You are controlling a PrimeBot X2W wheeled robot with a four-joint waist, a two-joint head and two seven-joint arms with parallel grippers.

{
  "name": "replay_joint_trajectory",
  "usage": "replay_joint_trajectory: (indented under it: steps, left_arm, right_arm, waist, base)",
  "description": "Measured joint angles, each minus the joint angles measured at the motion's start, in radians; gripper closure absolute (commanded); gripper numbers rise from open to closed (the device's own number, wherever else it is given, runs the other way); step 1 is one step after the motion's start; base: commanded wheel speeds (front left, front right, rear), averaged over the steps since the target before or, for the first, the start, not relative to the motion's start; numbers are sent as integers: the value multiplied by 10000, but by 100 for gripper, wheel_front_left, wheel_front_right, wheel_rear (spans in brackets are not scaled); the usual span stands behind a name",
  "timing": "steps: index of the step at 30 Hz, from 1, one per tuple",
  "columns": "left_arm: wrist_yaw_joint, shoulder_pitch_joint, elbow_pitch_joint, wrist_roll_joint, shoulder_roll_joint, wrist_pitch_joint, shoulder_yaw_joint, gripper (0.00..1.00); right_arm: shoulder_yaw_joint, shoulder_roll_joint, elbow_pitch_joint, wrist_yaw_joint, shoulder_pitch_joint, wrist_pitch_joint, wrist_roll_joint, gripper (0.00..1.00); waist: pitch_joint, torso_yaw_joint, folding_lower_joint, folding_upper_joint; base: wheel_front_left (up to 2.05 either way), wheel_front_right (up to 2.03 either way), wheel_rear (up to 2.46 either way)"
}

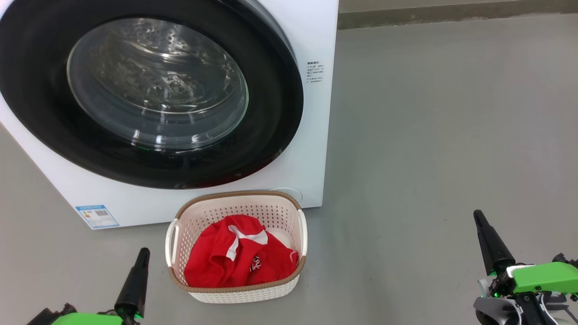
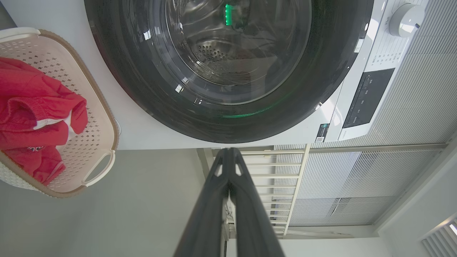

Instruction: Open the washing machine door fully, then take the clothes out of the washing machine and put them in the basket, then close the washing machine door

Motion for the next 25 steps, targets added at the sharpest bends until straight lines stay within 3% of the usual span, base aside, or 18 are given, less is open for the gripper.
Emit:
replay_joint_trajectory:
  steps: [25]
  left_arm:
    - [0,0,2,0,0,2,0,100]
  right_arm:
    - [-2,-2,2,0,0,0,0,100]
  waist:
    - [0,0,0,0]
  base:
    - [0,0,0]
